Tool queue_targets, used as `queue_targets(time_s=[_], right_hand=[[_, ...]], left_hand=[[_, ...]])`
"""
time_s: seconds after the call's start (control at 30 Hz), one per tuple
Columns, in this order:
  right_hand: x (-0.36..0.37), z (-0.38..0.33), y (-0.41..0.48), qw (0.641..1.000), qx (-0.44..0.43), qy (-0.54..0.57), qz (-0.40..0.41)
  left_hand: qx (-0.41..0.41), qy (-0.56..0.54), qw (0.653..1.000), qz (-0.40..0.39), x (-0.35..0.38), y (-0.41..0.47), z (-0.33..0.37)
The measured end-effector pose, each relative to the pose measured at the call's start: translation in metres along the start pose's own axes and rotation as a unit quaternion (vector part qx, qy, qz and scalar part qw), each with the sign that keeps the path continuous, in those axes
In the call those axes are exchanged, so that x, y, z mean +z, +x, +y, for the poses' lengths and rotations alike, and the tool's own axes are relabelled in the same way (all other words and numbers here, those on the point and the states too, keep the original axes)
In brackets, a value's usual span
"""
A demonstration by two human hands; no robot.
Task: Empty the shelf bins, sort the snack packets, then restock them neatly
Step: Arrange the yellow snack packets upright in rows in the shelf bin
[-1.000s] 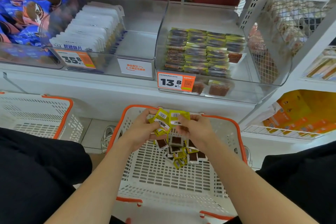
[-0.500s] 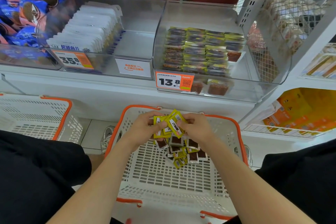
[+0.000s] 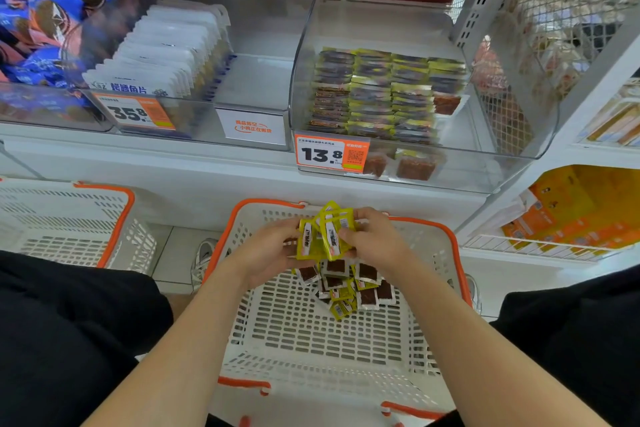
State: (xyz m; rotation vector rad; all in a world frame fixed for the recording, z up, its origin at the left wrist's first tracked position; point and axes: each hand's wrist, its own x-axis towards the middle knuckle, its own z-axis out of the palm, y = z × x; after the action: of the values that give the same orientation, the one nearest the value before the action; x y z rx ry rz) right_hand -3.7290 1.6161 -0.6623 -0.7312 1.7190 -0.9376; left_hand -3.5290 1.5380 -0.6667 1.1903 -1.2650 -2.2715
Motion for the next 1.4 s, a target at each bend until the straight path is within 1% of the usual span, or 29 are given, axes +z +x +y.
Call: queue_targets(time_s=[0.03,0.07,0.13,0.2,0.23,0.33,0.37,0.4,0.47,0.53,0.57,0.6,0.67,0.7,0.73,0.77,0.8,0.83,0.87,0.9,0.93,1.03,1.07,1.1,1.17,1.23,1.27,1.3,1.4], right_hand=[[0.005,0.001,0.002,0.996,0.038,0.079,-0.006],[0.009,0.0,0.001,0.99,0.064,0.128,-0.007],[0.017,0.001,0.001,0.987,0.091,0.136,0.007],[0.022,0.006,0.0,0.99,0.096,0.1,0.034],[0.022,0.008,-0.001,0.994,0.078,0.062,0.052],[0.025,0.011,-0.005,0.991,-0.023,-0.096,0.09],[0.025,0.011,-0.009,0.992,-0.034,-0.096,0.078],[0.025,0.011,-0.01,0.996,-0.032,-0.068,0.054],[0.027,0.014,-0.009,1.0,-0.019,-0.008,0.008],[0.029,0.018,-0.006,0.999,-0.048,-0.009,-0.022],[0.031,0.02,-0.005,0.998,-0.049,-0.013,-0.034],[0.031,0.024,-0.004,0.998,-0.039,-0.001,-0.047],[0.028,0.04,0.008,0.998,0.011,0.011,-0.058],[0.024,0.051,0.016,0.998,0.039,-0.013,-0.048],[0.018,0.069,0.028,0.995,0.059,-0.08,-0.024],[0.009,0.082,0.035,0.98,0.059,-0.191,0.003],[0.0,0.1,0.043,0.946,0.059,-0.317,0.014],[-0.006,0.114,0.047,0.904,0.062,-0.423,0.006],[-0.011,0.127,0.051,0.864,0.057,-0.499,-0.009],[-0.013,0.138,0.053,0.838,0.042,-0.544,-0.032],[-0.011,0.147,0.055,0.821,0.013,-0.568,-0.054],[0.012,0.169,0.061,0.798,-0.083,-0.587,-0.107],[0.021,0.177,0.063,0.791,-0.096,-0.594,-0.111],[0.03,0.183,0.066,0.79,-0.086,-0.596,-0.113],[0.044,0.195,0.071,0.799,-0.065,-0.587,-0.111],[0.05,0.2,0.077,0.83,-0.089,-0.546,-0.068],[0.051,0.201,0.082,0.839,-0.107,-0.532,-0.041],[0.052,0.202,0.087,0.835,-0.115,-0.538,-0.027],[0.058,0.202,0.101,0.782,-0.109,-0.61,-0.067]], left_hand=[[0.005,-0.015,1.0,-0.008,0.003,0.0,0.0],[0.014,-0.033,0.999,-0.012,0.006,0.0,0.001],[0.036,-0.068,0.997,-0.019,0.015,0.002,0.0],[0.057,-0.082,0.995,-0.015,0.02,0.004,-0.003],[0.069,-0.079,0.994,-0.005,0.021,0.006,-0.006],[0.095,-0.055,0.993,0.049,0.02,0.01,-0.015],[0.099,-0.041,0.992,0.067,0.02,0.012,-0.017],[0.1,-0.028,0.991,0.079,0.019,0.014,-0.019],[0.085,0.005,0.993,0.084,0.016,0.018,-0.021],[0.046,0.033,0.997,0.059,0.012,0.021,-0.023],[0.023,0.031,0.998,0.042,0.01,0.023,-0.025],[0.002,0.024,0.999,0.025,0.008,0.025,-0.028],[-0.035,0.029,0.999,0.016,0.003,0.03,-0.035],[-0.052,0.036,0.998,0.024,0.0,0.034,-0.04],[-0.073,0.034,0.996,0.037,-0.004,0.039,-0.049],[-0.083,0.03,0.995,0.048,-0.006,0.04,-0.053],[-0.093,0.018,0.994,0.054,-0.008,0.043,-0.061],[-0.103,0.001,0.993,0.056,-0.011,0.046,-0.068],[-0.115,-0.012,0.992,0.054,-0.012,0.049,-0.075],[-0.128,-0.026,0.99,0.055,-0.014,0.052,-0.082],[-0.14,-0.037,0.988,0.059,-0.015,0.055,-0.089],[-0.171,-0.091,0.979,0.061,-0.022,0.066,-0.112],[-0.178,-0.111,0.976,0.055,-0.024,0.069,-0.119],[-0.183,-0.127,0.973,0.053,-0.026,0.073,-0.125],[-0.19,-0.145,0.969,0.069,-0.028,0.079,-0.135],[-0.194,-0.142,0.966,0.099,-0.029,0.084,-0.142],[-0.197,-0.132,0.964,0.117,-0.03,0.085,-0.146],[-0.199,-0.116,0.963,0.139,-0.031,0.086,-0.149],[-0.212,-0.076,0.955,0.194,-0.035,0.086,-0.158]])
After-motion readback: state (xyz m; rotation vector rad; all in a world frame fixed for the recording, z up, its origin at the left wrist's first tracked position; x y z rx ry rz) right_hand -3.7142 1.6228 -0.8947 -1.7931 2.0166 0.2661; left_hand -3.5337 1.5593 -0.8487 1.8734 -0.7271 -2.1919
